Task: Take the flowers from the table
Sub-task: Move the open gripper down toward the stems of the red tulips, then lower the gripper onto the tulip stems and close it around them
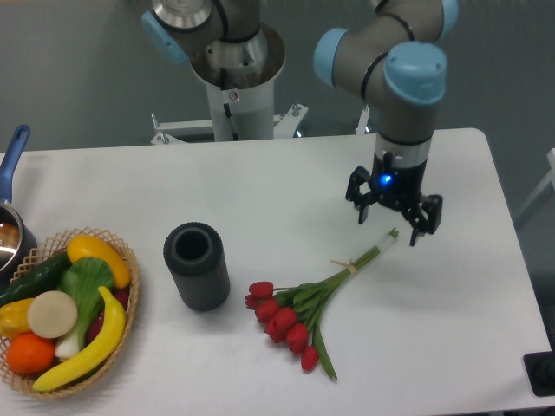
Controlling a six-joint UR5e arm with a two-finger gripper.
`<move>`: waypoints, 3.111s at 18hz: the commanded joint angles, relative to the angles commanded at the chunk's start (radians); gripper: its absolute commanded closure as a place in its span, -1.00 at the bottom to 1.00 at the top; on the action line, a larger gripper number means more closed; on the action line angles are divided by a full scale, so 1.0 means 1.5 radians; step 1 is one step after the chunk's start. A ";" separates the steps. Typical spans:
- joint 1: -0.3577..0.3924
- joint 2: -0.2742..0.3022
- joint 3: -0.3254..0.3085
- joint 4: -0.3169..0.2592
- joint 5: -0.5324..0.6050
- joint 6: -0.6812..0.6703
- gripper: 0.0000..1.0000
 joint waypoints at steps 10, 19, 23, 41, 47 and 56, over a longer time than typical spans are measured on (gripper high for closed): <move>-0.030 -0.041 0.001 -0.002 -0.008 0.075 -1.00; -0.054 -0.095 0.003 0.001 -0.008 0.050 -1.00; -0.055 -0.108 0.005 0.001 -0.008 0.031 -1.00; -0.074 -0.144 0.012 0.001 -0.026 -0.056 -1.00; -0.074 -0.146 0.011 0.001 -0.025 -0.055 -1.00; -0.074 -0.148 0.012 0.001 -0.025 -0.055 -0.68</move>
